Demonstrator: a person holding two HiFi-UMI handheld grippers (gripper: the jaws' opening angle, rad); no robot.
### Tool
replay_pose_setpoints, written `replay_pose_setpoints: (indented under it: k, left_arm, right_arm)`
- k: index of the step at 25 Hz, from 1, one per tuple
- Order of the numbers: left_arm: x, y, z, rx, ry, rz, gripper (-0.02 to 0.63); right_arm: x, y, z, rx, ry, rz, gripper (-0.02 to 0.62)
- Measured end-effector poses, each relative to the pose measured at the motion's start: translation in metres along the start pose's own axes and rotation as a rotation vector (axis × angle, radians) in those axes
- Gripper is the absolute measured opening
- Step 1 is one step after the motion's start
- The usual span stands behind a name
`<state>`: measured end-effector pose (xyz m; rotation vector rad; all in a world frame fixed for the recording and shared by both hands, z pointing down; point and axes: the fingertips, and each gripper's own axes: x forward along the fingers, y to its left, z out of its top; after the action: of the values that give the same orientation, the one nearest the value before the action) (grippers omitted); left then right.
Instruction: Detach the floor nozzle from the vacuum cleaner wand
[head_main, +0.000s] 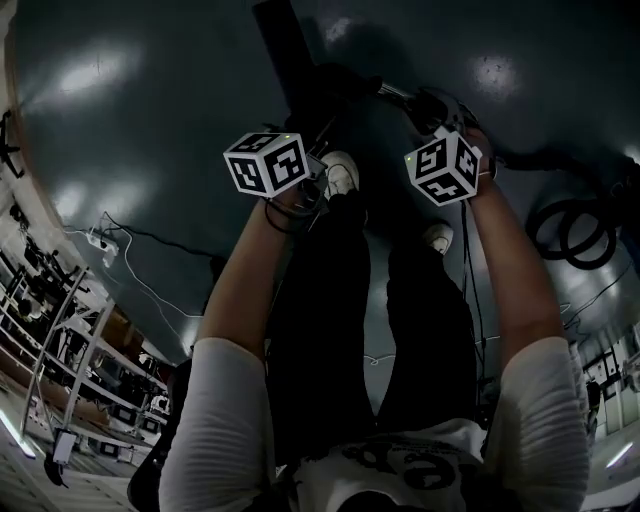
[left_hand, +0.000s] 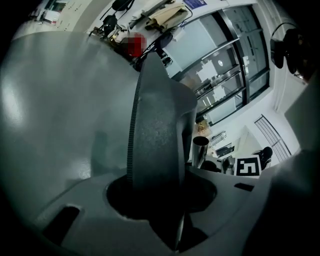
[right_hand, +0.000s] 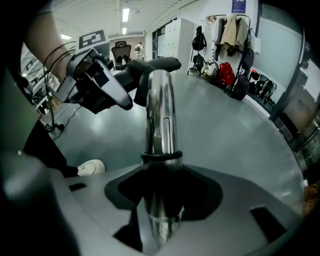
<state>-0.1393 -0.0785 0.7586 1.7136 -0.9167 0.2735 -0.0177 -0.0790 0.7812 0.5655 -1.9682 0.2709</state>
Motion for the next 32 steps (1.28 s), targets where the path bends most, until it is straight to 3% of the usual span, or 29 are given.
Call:
replay_pose_setpoints:
  k: [7,12,16,20,23,28,30,32]
  left_arm:
    - [0.056,0.094,-0.024,-0.022,-0.092,0.022,0.129]
    - [0.101,0.145,-0.041,-0.088,-0.156,0.033,0.129]
    - [0.124,0.168,-0.050,-0.165,-0.158,0.036,0.129]
    - [0.132,0.180,-0.075,-0.221,-0.099,-0.029,0.129]
    - [0.138,0.182,-0.069,-0.283,-0.105,-0.043,0.129]
    - [0.140,0.185,-0.065,-0.376,-0.085,-0.025,0.129]
    - [0.137,0.186,-0.067,-0.355,-0.097,0.004,0.132]
    - [0.130,0.191,-0.064,-0.268,-0.104,0.078,0.197]
  right_arm:
    - [0.091,-0.004,-0.008,0.012,-0.113,0.066,0.183]
    - [0.152,0.000,-0.047,0.119,-0.048,0.202,0.183]
    - [0.180,-0.002,-0.067,0.124,0.008,0.249,0.183]
    - [0.189,0.014,-0.073,0.084,-0.017,0.204,0.183]
    - [0.186,0.011,-0.073,0.063,-0.042,0.171,0.183]
    - [0.201,0.011,-0.087,0.039,0.053,0.147,0.185]
    - [0.203,0.012,-0.090,0.038,0.087,0.129,0.186]
    - [0.202,0.014,-0.086,0.033,0.095,0.114,0.187]
